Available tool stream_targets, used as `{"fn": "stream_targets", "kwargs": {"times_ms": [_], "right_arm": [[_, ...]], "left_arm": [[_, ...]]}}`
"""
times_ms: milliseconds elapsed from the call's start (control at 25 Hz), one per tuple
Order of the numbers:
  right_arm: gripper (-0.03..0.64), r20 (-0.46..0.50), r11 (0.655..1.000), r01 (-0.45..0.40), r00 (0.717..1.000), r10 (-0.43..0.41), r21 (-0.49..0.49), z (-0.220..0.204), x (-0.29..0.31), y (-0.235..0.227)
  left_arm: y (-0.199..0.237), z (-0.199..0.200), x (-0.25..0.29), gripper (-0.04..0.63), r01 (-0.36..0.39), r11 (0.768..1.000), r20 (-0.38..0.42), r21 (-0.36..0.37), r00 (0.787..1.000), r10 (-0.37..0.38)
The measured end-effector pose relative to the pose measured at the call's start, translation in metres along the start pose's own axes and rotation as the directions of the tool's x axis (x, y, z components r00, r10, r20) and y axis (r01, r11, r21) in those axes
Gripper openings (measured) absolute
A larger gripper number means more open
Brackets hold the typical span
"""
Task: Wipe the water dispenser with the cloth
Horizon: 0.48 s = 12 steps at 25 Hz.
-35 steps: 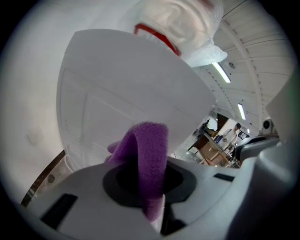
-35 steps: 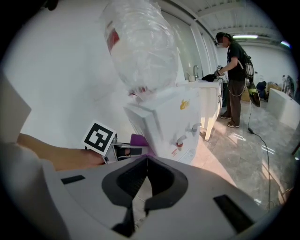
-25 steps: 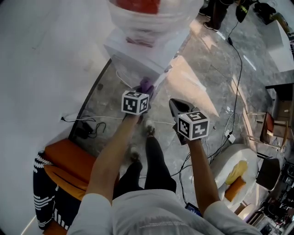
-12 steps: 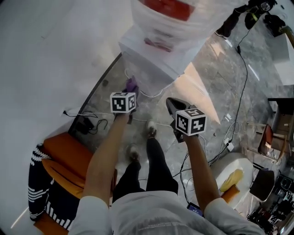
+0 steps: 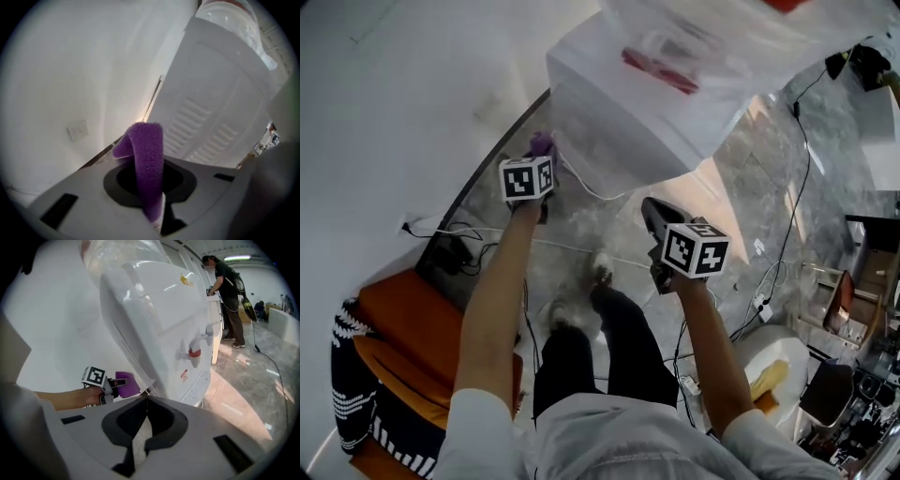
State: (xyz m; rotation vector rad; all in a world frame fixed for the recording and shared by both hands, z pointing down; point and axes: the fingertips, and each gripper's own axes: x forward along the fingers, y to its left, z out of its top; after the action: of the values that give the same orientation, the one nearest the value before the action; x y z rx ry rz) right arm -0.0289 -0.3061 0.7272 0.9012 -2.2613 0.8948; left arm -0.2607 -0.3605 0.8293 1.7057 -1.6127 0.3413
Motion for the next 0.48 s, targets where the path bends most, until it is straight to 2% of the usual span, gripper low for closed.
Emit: {"fn": "stream_targets", "kwargs": {"times_ms": [200,360,480], "right_arm": [[0.015,0.058,1.0,0.01,0.998,-0.009,-0.013,-0.015,0.03,-0.027],[0.015,0.059,0.999,0.036,0.998,-0.034,-0.03,-0.032,0.038,-0.043],[0.015,0.069,0.999,0.048,0.997,-0.046,-0.022,-0.039,0.031,-0.047]], "left_arm": [[0.023,-0.005,0.052,0.049,-0.045,0.996,0.006,0.08,0.999,0.045],[0.001,-0.022,0.074,0.049,0.055,0.994,0.005,0.095,0.998,-0.056],[-0.025,-0.039,0.079,0.049,0.103,0.981,-0.034,0.167,0.995,-0.098]]}}
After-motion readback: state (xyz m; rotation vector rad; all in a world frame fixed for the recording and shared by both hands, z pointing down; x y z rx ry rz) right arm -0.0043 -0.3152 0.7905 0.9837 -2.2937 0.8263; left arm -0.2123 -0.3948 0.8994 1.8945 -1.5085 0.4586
